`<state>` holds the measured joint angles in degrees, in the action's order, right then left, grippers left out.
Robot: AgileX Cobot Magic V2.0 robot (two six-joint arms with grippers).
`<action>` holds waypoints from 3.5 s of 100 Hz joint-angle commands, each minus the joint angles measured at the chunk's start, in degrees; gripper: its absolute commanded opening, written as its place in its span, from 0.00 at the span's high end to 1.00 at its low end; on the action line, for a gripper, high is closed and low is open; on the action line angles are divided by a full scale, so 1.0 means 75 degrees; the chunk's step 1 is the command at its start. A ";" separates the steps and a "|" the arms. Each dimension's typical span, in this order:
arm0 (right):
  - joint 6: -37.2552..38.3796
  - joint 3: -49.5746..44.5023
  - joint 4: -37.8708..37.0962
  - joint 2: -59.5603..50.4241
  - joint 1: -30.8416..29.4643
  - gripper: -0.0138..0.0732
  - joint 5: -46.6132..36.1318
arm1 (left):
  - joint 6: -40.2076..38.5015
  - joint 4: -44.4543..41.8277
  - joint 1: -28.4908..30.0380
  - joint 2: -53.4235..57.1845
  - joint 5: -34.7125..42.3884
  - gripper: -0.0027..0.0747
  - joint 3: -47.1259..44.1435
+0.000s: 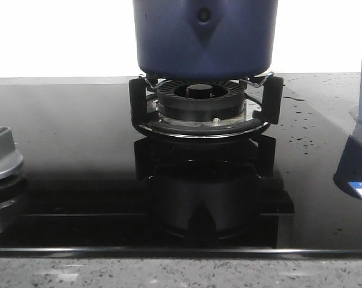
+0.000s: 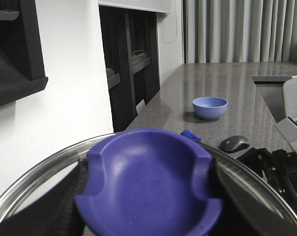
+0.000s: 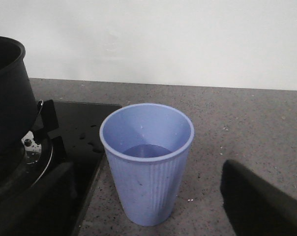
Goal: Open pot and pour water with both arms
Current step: 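Move the right gripper toward the light blue cup of water, then grasp the light blue cup with the right gripper and lift it, then tilt the cup over the open saucepan with the right gripper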
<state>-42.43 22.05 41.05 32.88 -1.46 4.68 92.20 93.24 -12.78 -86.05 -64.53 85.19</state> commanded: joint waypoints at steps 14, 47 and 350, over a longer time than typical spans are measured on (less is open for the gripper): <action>-0.0062 0.0191 0.0040 0.0396 -0.0053 0.11 -0.0376 | -0.0132 0.0811 -0.0022 0.0341 -0.0041 0.68 0.0257; -0.0062 0.0191 0.0040 0.1387 0.0467 0.11 -0.1460 | -0.0140 0.0811 -0.0022 0.0341 -0.0041 0.68 0.0257; 0.3954 0.3550 -0.5763 0.3697 0.1510 0.34 -0.2342 | -0.0668 -0.0105 0.0573 0.1976 0.0687 0.68 -0.1583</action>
<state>-12.64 43.12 0.00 62.40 9.37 -9.55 87.73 85.23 -9.99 -74.81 -60.00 72.49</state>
